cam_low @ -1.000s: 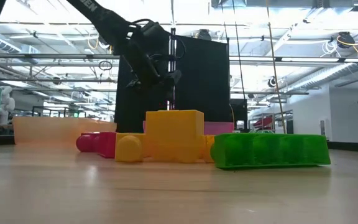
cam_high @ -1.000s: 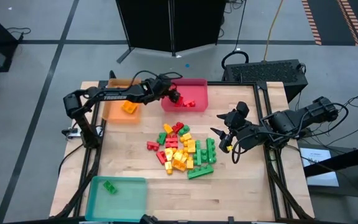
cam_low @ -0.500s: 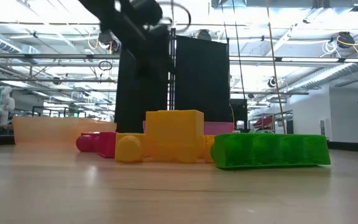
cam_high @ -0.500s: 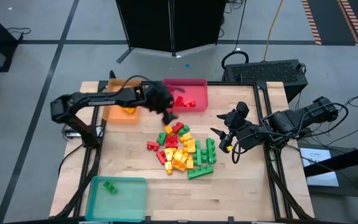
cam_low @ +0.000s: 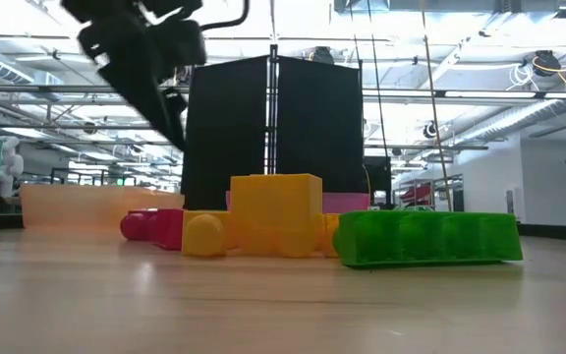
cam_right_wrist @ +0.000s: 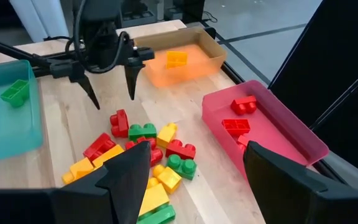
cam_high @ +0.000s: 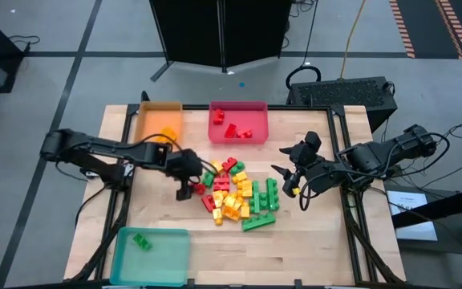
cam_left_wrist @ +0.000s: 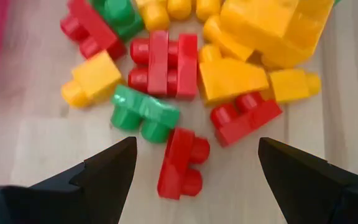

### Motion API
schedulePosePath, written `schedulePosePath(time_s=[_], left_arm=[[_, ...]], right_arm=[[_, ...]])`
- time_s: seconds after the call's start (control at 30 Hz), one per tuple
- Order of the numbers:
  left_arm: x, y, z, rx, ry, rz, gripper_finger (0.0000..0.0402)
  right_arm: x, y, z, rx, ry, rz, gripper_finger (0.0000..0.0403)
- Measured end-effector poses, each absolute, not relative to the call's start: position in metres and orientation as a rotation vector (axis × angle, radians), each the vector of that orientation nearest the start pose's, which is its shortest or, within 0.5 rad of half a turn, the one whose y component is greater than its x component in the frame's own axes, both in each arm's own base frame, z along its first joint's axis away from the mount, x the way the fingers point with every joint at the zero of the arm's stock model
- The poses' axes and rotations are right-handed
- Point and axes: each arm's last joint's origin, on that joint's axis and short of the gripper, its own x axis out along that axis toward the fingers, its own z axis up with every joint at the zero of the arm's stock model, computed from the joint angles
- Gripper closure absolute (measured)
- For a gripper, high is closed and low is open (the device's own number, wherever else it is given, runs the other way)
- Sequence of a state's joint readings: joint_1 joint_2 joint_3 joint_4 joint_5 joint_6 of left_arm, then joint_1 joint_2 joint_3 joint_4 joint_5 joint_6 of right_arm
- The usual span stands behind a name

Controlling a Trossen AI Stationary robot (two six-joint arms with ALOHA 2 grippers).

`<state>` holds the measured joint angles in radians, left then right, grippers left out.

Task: Sort blocks
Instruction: Put the red game piece into the red bin

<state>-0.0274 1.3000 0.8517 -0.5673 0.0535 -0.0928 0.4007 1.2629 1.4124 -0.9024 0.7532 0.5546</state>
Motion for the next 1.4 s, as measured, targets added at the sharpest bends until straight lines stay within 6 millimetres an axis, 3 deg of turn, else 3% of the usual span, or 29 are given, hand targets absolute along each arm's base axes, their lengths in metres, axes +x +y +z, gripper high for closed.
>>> schedulePosePath(time_s=[0.3, 0.5, 0.77, 0.93, 1.17, 1.4], left_arm=[[0.239, -0.013, 0.178, -0.042, 0.969, 0.031, 0.0063], [0.233, -0.013, 0.15, -0.102, 0.991, 0.067, 0.0063], [0.231, -0.012, 0.131, -0.1, 1.07, 0.086, 0.0067], [0.237, -0.013, 0.122, -0.11, 1.07, 0.072, 0.0113], [0.239, -0.014, 0.123, -0.162, 1.053, 0.08, 0.0234], [0.235, -0.014, 0.13, -0.302, 1.056, 0.128, 0.0243]], right_arm=[[0.227, 0.075, 0.391, 0.132, 0.505, -0.494, 0.0154], [0.227, 0.075, 0.391, 0.142, 0.503, -0.497, 0.0154], [0.227, 0.075, 0.39, 0.154, 0.504, -0.502, 0.0154], [0.227, 0.075, 0.39, 0.153, 0.504, -0.503, 0.0154], [0.227, 0.075, 0.39, 0.148, 0.503, -0.506, 0.0154], [0.227, 0.074, 0.39, 0.144, 0.506, -0.507, 0.0154]])
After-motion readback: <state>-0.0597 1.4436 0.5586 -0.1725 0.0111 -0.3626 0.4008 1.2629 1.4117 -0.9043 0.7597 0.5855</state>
